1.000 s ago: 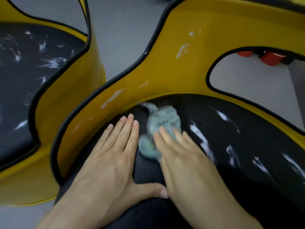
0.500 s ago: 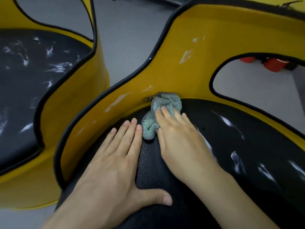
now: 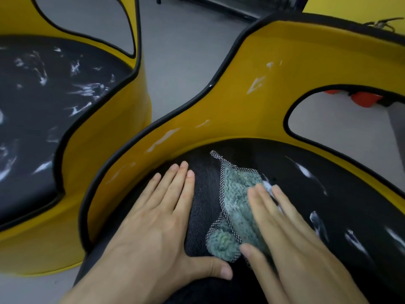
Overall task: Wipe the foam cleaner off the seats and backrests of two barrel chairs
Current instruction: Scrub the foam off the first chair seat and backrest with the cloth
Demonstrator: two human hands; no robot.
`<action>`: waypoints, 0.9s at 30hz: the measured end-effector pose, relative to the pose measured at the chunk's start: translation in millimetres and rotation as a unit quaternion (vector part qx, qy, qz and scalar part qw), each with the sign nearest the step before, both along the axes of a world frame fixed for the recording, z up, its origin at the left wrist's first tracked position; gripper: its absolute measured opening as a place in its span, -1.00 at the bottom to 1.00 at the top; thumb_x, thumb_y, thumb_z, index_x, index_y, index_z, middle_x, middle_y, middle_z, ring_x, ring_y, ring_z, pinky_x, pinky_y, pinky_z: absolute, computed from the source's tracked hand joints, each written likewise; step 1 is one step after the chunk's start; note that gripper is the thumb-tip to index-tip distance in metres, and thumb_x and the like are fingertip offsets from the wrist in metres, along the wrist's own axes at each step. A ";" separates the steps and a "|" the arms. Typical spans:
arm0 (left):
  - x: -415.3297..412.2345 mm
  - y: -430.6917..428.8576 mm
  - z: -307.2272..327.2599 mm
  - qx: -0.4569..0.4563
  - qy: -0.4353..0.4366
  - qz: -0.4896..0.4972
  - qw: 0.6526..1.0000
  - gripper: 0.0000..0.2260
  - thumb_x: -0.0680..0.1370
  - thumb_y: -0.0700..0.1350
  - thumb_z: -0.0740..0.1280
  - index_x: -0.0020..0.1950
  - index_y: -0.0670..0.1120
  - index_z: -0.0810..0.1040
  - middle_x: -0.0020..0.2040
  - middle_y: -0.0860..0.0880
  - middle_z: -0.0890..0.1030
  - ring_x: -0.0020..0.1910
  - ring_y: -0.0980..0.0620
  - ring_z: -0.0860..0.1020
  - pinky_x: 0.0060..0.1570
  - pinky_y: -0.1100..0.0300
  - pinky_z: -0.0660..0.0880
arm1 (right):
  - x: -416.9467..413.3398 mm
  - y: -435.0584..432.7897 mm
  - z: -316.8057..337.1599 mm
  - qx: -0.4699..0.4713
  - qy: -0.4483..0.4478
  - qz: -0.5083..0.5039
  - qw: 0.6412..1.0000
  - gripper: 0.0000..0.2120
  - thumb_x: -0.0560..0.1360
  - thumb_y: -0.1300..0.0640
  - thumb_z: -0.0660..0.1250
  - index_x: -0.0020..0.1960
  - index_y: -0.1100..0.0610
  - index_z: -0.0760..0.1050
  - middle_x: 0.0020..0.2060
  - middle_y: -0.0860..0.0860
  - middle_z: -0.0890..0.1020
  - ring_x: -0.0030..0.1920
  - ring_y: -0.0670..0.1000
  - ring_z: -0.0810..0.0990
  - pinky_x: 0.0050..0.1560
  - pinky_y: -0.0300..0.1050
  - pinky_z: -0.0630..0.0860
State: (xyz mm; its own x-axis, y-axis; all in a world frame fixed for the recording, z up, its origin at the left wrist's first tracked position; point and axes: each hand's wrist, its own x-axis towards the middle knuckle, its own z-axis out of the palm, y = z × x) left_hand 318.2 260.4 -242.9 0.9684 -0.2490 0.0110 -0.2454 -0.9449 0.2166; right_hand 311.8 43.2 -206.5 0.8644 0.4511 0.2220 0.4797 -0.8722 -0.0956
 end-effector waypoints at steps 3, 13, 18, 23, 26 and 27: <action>0.0 0.9 -0.6 -0.004 0.000 -0.001 1.000 0.27 0.28 0.74 -0.05 0.55 -0.29 0.32 0.58 -0.20 0.29 0.57 -0.05 0.21 0.41 0.00 0.15 | 16.1 19.7 -16.5 -0.052 0.020 -0.033 0.998 -0.32 0.68 -0.19 -0.24 0.55 0.23 0.26 0.49 0.16 0.38 0.50 0.14 0.33 0.37 0.06 0.20; -0.8 -0.2 1.8 0.007 0.014 0.002 1.000 0.24 0.31 0.72 -0.06 0.55 -0.29 0.31 0.57 -0.21 0.30 0.54 -0.13 0.30 0.39 -0.02 0.18 | 84.3 59.2 -15.6 -0.095 0.096 0.000 0.991 -0.24 0.52 -0.16 -0.45 0.65 0.11 -0.13 0.64 0.06 -0.04 0.62 0.01 -0.12 0.60 -0.01 -0.16; -1.0 0.6 2.1 0.008 0.012 -0.005 1.000 0.24 0.31 0.72 -0.05 0.54 -0.30 0.32 0.56 -0.22 0.31 0.55 -0.17 0.28 0.38 -0.01 0.18 | 61.9 52.1 -18.0 -0.064 0.069 -0.006 0.996 -0.33 0.63 -0.14 -0.29 0.63 0.15 0.07 0.61 0.05 0.17 0.61 0.01 0.08 0.60 -0.03 0.03; -0.3 2.2 3.2 0.003 0.031 -0.010 0.999 0.28 0.27 0.74 -0.06 0.53 -0.31 0.34 0.56 -0.23 0.32 0.55 -0.08 0.26 0.37 -0.01 0.19 | 0.9 21.0 -35.9 -0.024 0.012 0.003 1.000 -0.40 0.71 -0.08 -0.19 0.49 0.19 0.40 0.46 0.07 0.45 0.48 0.09 0.40 0.36 0.04 0.28; -1.6 3.6 2.5 -0.002 0.013 -0.027 1.000 0.30 0.24 0.75 -0.07 0.55 -0.29 0.32 0.57 -0.24 0.28 0.57 -0.11 0.23 0.39 -0.03 0.16 | -16.2 9.9 -45.1 -0.026 -0.022 0.011 0.999 -0.43 0.69 -0.05 -0.18 0.47 0.19 0.39 0.44 0.08 0.47 0.45 0.10 0.40 0.33 0.07 0.32; -1.3 4.6 2.7 -0.002 0.012 -0.031 0.999 0.31 0.24 0.76 -0.07 0.55 -0.29 0.31 0.58 -0.25 0.27 0.57 -0.13 0.23 0.40 -0.04 0.16 | -17.1 9.6 -44.7 -0.028 -0.025 0.012 0.999 -0.44 0.67 -0.01 -0.16 0.46 0.19 0.42 0.43 0.10 0.48 0.44 0.12 0.42 0.32 0.08 0.32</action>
